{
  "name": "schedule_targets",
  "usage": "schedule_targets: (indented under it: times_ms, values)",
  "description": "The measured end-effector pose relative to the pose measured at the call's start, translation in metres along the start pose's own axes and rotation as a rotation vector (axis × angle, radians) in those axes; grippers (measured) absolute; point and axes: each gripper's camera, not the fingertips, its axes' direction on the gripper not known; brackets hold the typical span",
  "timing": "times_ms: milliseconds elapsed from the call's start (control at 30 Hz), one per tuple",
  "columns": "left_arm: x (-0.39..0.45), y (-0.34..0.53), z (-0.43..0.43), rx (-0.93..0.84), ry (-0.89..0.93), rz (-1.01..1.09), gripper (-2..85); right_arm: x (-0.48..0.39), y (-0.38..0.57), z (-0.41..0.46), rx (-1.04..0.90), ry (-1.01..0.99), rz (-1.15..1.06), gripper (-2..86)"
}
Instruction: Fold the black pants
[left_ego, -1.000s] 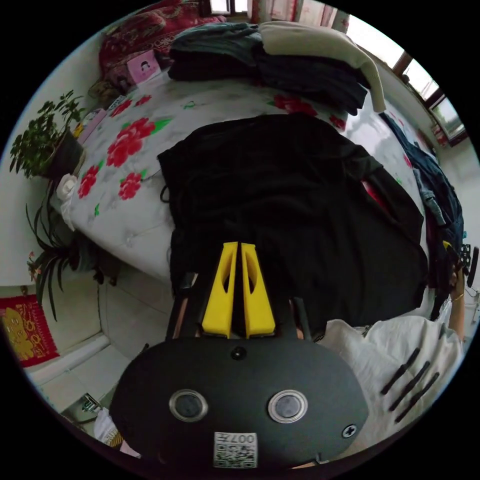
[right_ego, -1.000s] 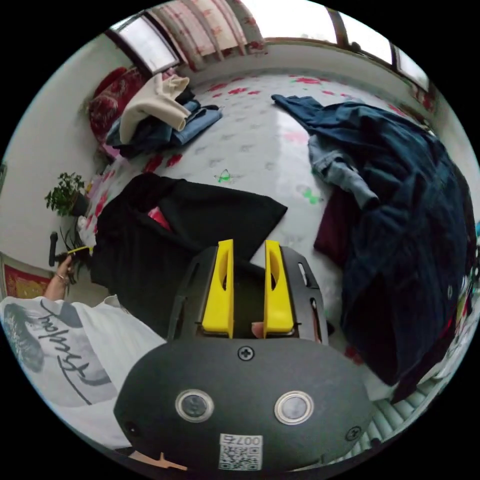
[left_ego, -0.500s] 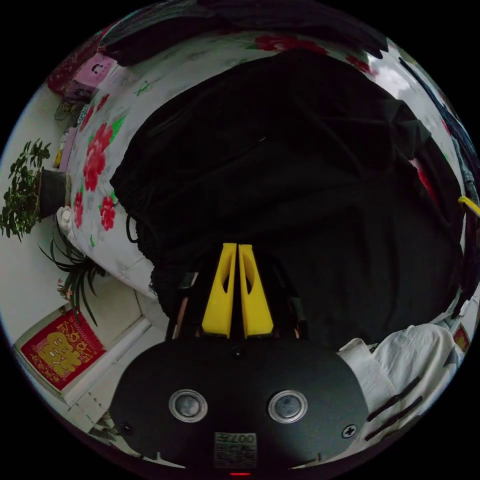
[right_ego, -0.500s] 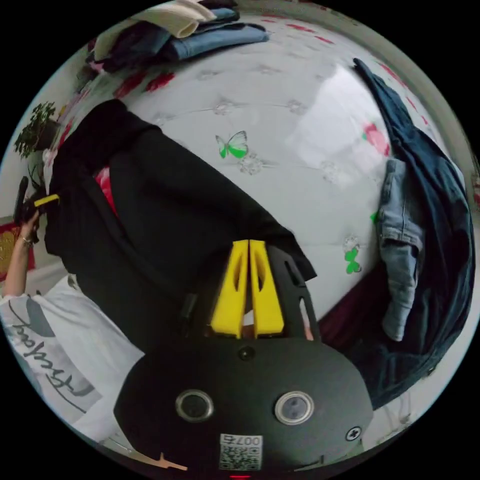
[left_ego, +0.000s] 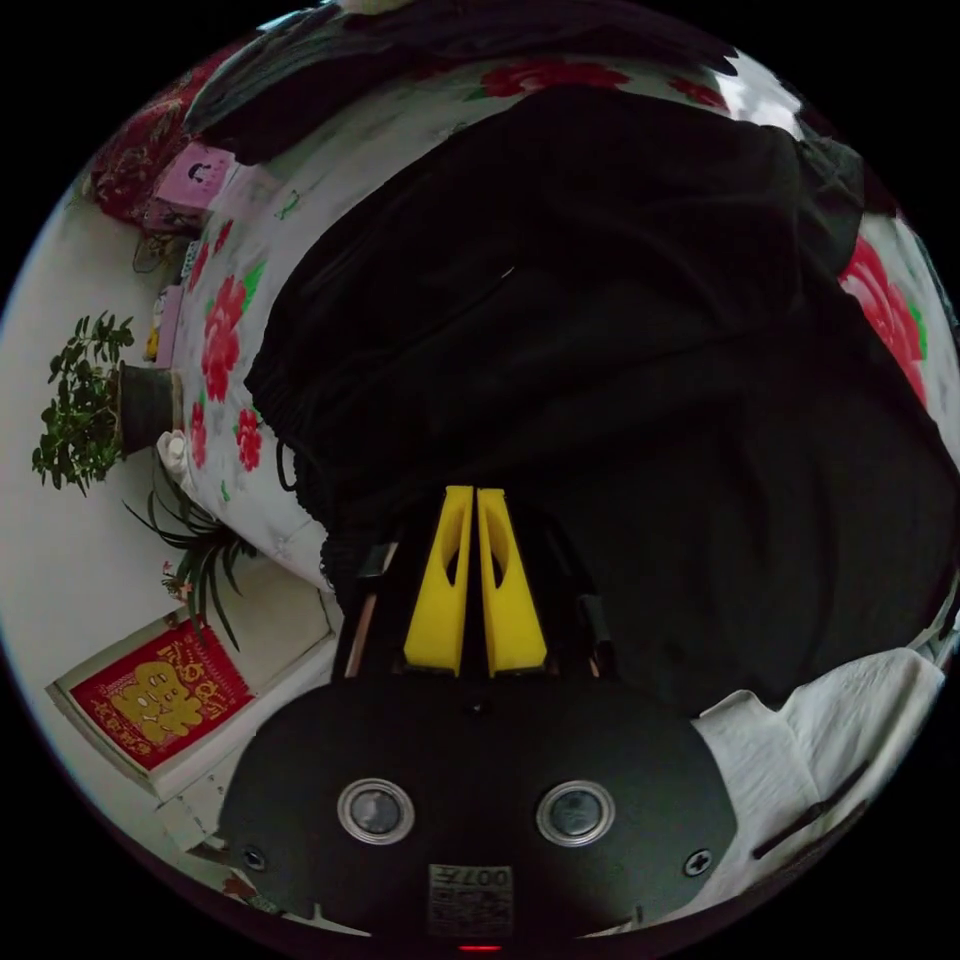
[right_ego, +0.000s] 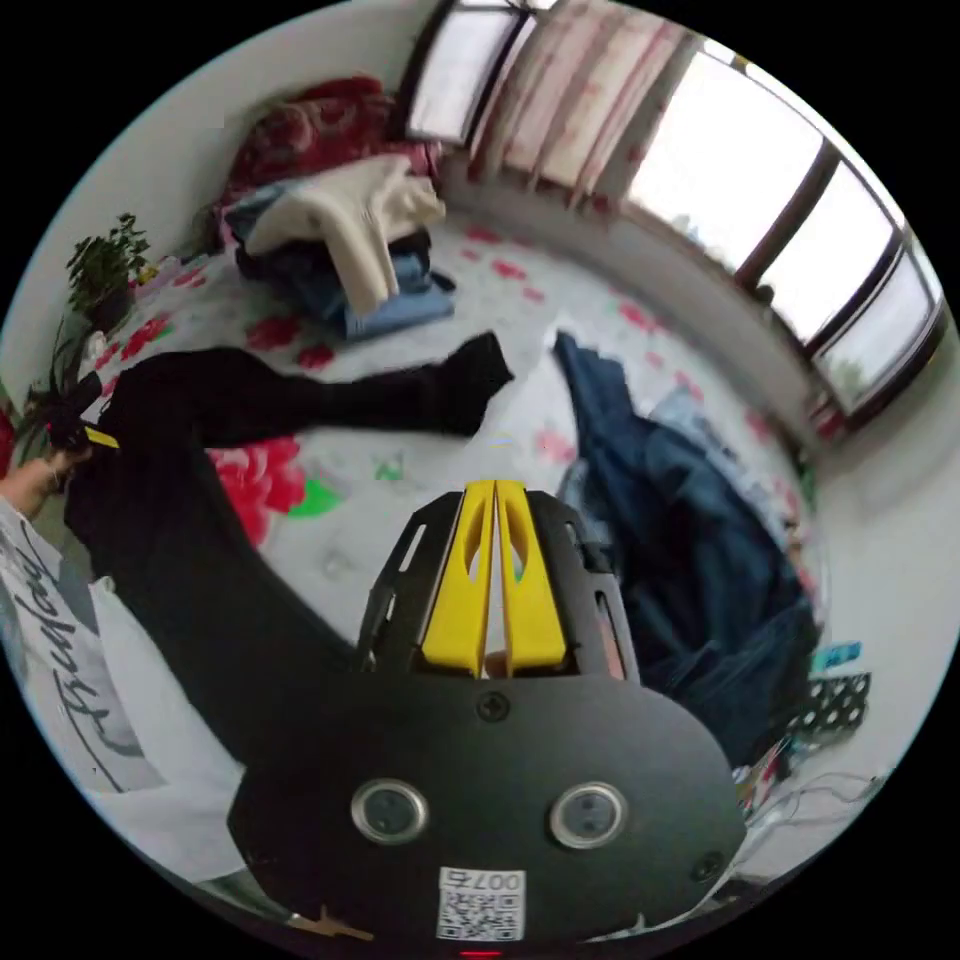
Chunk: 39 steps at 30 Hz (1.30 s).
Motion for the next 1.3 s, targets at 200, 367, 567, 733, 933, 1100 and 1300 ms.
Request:
schedule_targets:
  times_ms: [200,367,567,733,933,1100,1300]
  values:
    - [0.007,-0.010,0.005,-0.030,-0.034,0.027,-1.0,0.014,-0.025,0.052,-0.108,-0.294,0.111,4.8]
    - [0.001,-0.012,0.008,-0.031,-0.008,0.030,-1.0,0.022,-0.129,0.093,-0.088,-0.364,0.088,6.6]
    - [-0.019,-0.011,0.012,-0.017,0.093,-0.027,-1.0,0.028,-0.251,0.165,-0.187,-0.379,0.088,6.9]
    - [-0.039,-0.003,0.015,0.019,0.197,-0.116,-1.0,0.023,-0.273,0.213,-0.225,-0.210,0.102,4.2]
    - [-0.041,-0.003,0.014,0.023,0.190,-0.101,-1.0,0.055,-0.263,0.175,-0.049,-0.235,0.099,0.3]
    - [-0.038,0.001,0.011,0.041,0.161,-0.091,-1.0,0.131,-0.204,0.096,0.278,-0.383,0.385,0.4]
    - [-0.038,0.008,0.006,0.064,0.151,-0.107,-1.0,0.131,-0.207,0.135,-0.039,-0.428,0.314,3.8]
